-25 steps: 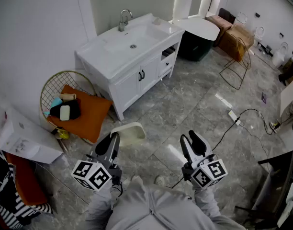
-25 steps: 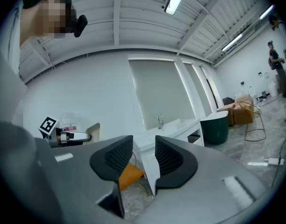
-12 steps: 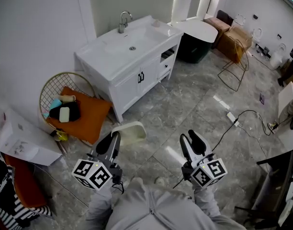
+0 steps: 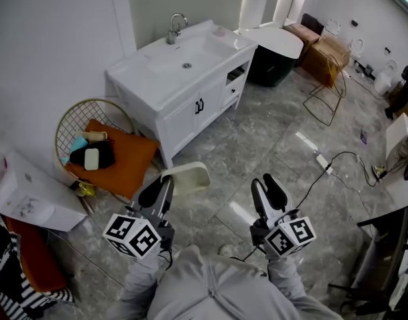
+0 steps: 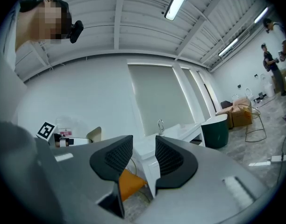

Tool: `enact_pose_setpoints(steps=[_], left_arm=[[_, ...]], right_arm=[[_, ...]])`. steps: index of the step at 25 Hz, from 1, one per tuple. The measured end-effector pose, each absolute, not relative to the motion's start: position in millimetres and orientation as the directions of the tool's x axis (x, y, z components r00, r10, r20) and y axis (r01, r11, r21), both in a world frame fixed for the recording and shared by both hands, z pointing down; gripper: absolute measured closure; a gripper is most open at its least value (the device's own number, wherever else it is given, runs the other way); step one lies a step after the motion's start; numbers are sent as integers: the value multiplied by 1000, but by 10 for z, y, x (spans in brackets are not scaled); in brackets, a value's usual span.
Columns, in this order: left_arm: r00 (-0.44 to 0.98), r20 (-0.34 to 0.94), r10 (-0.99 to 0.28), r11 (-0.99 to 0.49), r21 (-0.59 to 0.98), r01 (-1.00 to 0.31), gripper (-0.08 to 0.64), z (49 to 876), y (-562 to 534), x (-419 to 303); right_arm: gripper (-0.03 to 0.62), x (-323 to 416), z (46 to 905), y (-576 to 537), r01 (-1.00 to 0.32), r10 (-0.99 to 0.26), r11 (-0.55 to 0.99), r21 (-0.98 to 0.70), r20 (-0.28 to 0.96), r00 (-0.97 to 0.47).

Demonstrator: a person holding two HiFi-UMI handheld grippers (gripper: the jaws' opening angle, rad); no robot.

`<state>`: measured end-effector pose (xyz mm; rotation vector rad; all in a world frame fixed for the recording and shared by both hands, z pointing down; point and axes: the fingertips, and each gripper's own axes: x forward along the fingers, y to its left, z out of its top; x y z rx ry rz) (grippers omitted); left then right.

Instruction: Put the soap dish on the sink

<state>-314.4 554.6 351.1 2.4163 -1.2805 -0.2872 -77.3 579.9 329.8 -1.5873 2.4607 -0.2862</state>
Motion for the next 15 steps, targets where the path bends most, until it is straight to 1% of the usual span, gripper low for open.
enact_pose_setpoints(steps=[7, 15], left_arm=[[596, -10, -803, -546, 414, -728, 460, 3508, 5275, -3301], [619, -6, -786, -567, 406, -717, 460, 3517, 4749, -3119]], right_arm=[[460, -964, 3305, 5661, -896, -931, 364, -255, -73, -357], [460, -779, 3279, 5219, -909, -941, 338, -244, -77, -329]])
